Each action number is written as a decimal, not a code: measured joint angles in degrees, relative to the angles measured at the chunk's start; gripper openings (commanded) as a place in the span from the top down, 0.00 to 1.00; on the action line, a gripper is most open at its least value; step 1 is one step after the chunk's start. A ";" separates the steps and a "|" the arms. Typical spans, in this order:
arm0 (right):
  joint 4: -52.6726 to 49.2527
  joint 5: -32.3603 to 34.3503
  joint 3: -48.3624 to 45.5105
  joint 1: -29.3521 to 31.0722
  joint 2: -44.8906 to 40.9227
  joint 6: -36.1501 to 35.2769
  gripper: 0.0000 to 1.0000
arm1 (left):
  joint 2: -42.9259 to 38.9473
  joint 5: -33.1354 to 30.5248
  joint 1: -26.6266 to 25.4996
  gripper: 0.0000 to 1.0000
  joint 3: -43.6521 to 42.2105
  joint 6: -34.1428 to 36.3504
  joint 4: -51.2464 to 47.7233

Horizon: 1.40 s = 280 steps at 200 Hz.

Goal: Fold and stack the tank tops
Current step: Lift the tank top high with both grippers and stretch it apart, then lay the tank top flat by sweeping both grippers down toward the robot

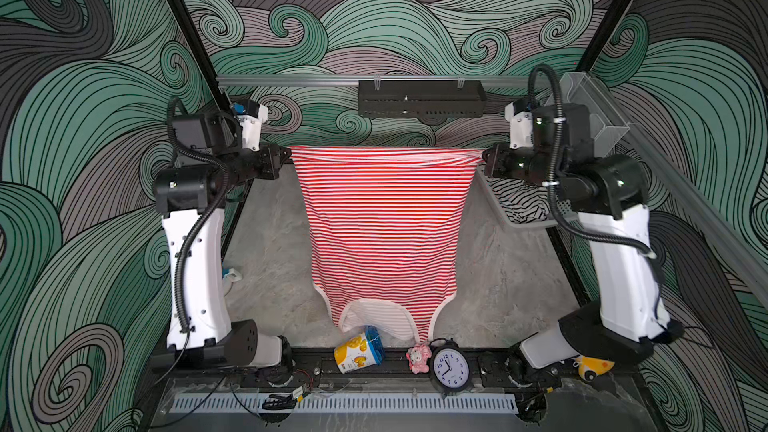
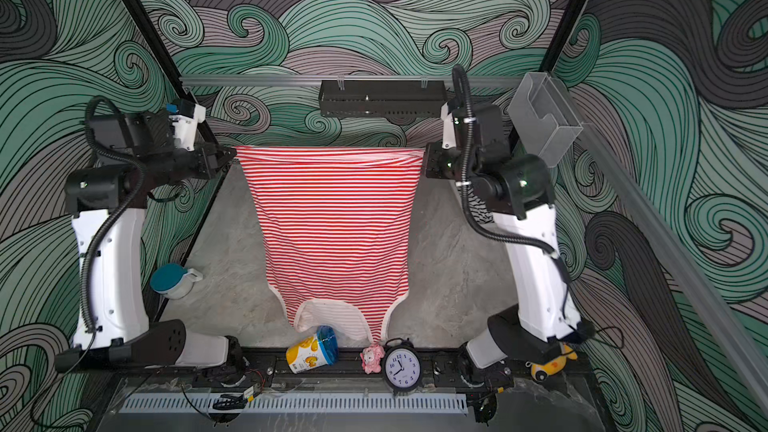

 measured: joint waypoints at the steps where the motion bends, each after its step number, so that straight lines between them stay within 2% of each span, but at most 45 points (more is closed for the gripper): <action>1: 0.02 -0.13 0.00 -0.13 0.24 0.00 1.00 | 0.26 -0.04 -0.02 1.00 0.00 0.00 0.07; 29: 0.46 -5.68 5.95 -4.39 11.08 -0.72 1.00 | 8.52 -1.99 -0.81 1.00 1.75 0.15 2.03; 58: 0.96 -12.11 17.66 -7.85 20.90 -1.70 1.00 | 16.85 -4.28 -0.85 1.00 12.57 0.35 2.08; 87: 1.62 -19.04 24.11 -12.07 23.98 -1.49 1.00 | 19.89 -4.66 -1.49 1.00 22.43 0.37 2.34; 109: 4.33 -23.06 22.03 -14.16 21.66 -1.14 1.00 | 17.49 -4.72 -2.01 1.00 21.97 0.31 5.35; 123: 8.11 -24.61 14.19 -14.53 17.14 -0.81 1.00 | 13.20 -4.98 -2.01 1.00 14.49 0.15 9.09; 153: 16.92 -25.92 -9.20 -14.60 6.60 0.39 1.00 | 3.67 -5.22 -1.92 1.00 -9.94 0.15 18.03; 193: 29.18 -27.04 -42.91 -14.75 -3.04 3.50 1.00 | 0.31 -4.20 -1.86 1.00 -36.09 4.46 21.57; 234: 36.70 -28.06 -65.79 -14.99 -8.59 5.99 1.00 | -4.24 -3.41 -1.79 1.00 -51.63 12.83 19.96; 280: 41.51 -29.03 -80.15 -15.04 -12.68 7.43 1.00 | -3.91 -4.81 -2.21 1.00 -60.15 20.17 16.33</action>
